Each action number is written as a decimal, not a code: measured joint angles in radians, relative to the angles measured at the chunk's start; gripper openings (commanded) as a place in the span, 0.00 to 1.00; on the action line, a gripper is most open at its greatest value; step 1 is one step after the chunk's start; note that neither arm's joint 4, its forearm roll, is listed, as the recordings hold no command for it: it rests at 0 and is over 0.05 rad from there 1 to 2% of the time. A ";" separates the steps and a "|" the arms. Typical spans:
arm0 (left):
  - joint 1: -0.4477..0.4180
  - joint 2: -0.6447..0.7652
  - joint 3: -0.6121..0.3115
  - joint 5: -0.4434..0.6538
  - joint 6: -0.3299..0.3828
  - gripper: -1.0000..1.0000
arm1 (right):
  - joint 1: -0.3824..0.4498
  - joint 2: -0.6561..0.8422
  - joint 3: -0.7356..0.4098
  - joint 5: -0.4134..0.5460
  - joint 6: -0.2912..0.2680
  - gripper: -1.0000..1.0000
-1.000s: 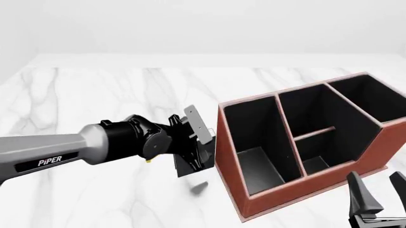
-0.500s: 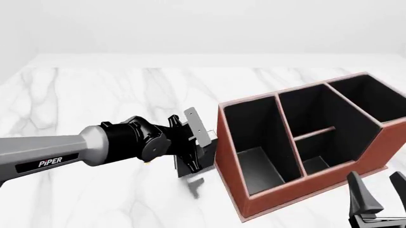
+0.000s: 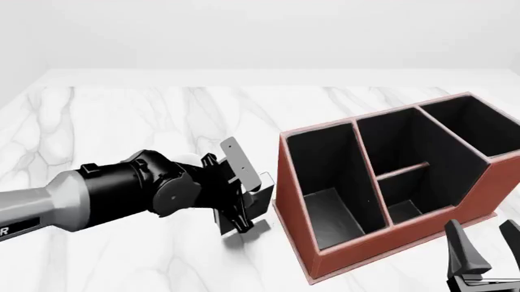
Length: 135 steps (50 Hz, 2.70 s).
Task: Pick up the book and place it in the back compartment of the caddy.
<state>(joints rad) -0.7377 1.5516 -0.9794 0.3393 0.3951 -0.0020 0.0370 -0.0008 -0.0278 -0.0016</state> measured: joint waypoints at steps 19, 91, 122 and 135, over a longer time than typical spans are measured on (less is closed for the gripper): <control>-0.012 -0.202 -0.221 0.352 0.021 0.00 | 0.000 -0.016 0.000 0.012 -0.002 1.00; -0.332 0.464 -1.761 0.858 0.034 0.00 | 0.006 -0.026 0.000 0.016 -0.010 1.00; -0.392 0.424 -1.294 0.449 -0.054 0.00 | 0.007 -0.025 0.000 0.017 -0.007 1.00; -0.397 0.431 -1.180 0.346 -0.090 0.00 | 0.008 -0.025 0.000 0.016 -0.008 1.00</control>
<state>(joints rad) -1.1345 1.9827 -2.1591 0.6853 0.3046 0.0061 0.0123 -0.0009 -0.0114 -0.0098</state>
